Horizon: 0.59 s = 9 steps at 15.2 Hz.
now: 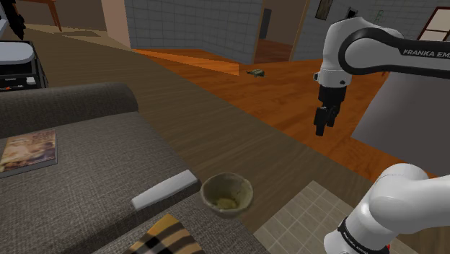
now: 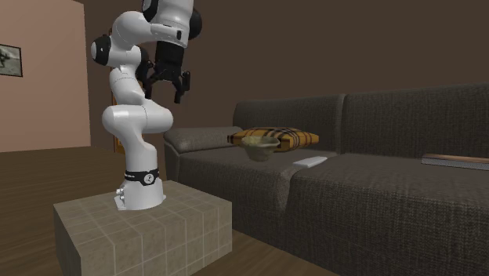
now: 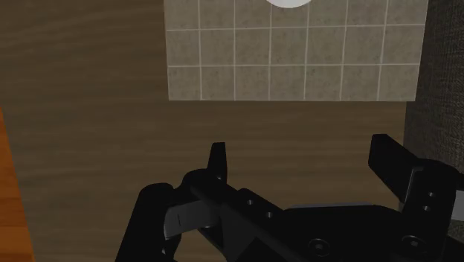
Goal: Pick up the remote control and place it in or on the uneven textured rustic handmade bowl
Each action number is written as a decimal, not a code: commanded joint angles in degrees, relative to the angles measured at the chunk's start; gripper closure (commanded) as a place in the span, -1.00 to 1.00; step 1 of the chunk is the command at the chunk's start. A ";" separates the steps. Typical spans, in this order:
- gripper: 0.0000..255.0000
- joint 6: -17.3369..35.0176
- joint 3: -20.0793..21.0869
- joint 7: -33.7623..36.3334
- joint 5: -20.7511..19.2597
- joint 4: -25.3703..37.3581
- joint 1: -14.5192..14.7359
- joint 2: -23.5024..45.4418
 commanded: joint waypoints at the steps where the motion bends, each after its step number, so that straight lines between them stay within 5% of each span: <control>1: -1.00 0.00 0.00 0.00 0.00 0.00 0.00 0.00; 9: -1.00 12.51 0.81 -7.83 1.13 3.81 5.82 14.60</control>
